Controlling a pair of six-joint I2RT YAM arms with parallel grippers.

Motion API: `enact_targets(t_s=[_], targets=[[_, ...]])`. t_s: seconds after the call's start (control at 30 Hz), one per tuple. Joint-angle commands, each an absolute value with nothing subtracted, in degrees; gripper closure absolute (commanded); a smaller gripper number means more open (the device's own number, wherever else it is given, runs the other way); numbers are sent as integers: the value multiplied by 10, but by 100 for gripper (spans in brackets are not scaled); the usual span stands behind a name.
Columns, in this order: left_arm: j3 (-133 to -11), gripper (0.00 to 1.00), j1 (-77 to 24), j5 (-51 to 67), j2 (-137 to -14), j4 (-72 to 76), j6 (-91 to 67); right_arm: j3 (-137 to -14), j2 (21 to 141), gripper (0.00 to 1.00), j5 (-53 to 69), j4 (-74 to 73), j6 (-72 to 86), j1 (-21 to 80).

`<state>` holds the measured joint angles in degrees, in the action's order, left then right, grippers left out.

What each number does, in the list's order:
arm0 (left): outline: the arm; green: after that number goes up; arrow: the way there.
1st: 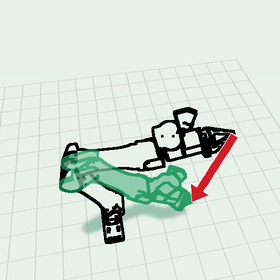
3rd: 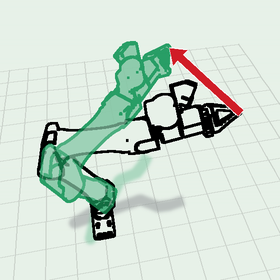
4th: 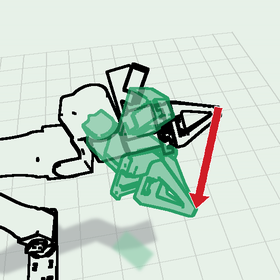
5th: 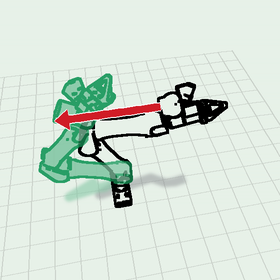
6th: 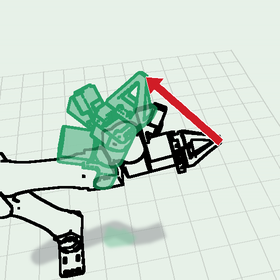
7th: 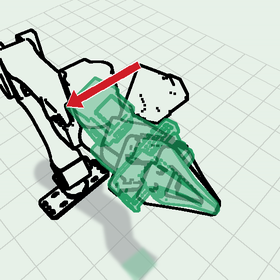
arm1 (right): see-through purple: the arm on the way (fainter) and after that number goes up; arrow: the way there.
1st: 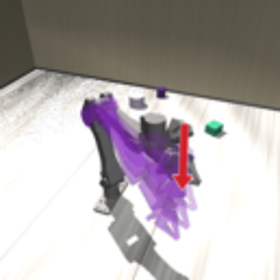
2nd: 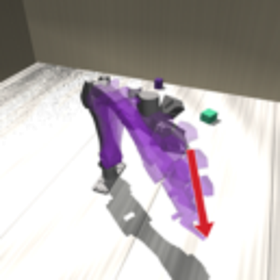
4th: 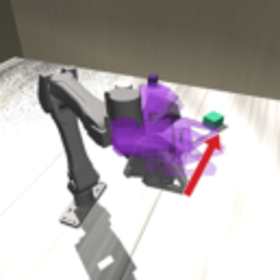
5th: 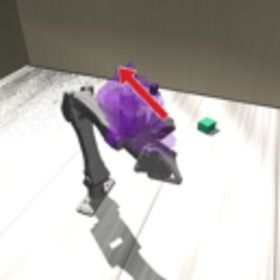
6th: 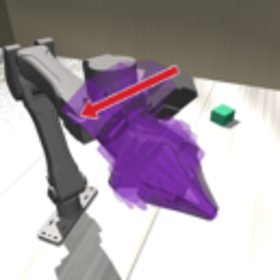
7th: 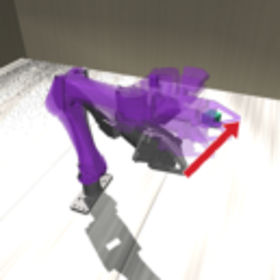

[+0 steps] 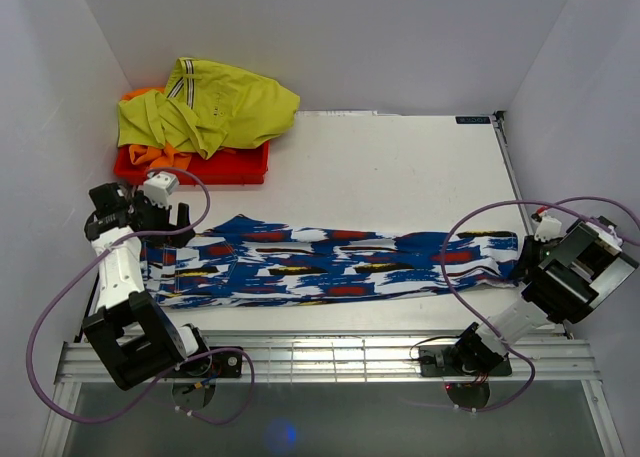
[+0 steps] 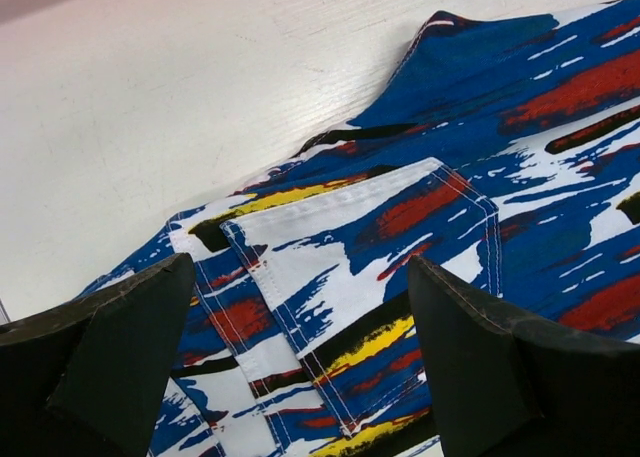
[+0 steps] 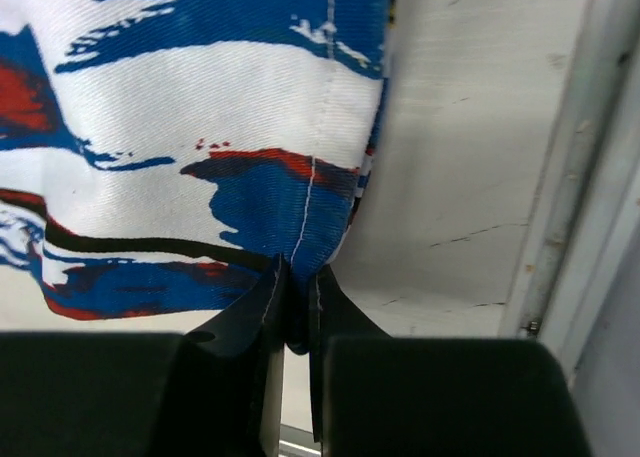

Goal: Fold and stack the trousers
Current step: Fold the trousers

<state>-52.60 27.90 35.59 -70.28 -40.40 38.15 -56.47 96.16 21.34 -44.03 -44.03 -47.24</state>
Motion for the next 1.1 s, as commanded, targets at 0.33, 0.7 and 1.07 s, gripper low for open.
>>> enact_targets(t_s=[0.33, 0.7, 1.07], targets=[[-498, 2, 277, 381, -694, -383, 373, -641, 797, 92, 377, -630, -435, -354], [-496, 2, 277, 383, -715, -388, 344, -548, 672, 92, 426, -407, -210, 52], [-488, 2, 277, 383, -739, -382, 270, -532, 785, 92, 442, -189, -41, 264]])
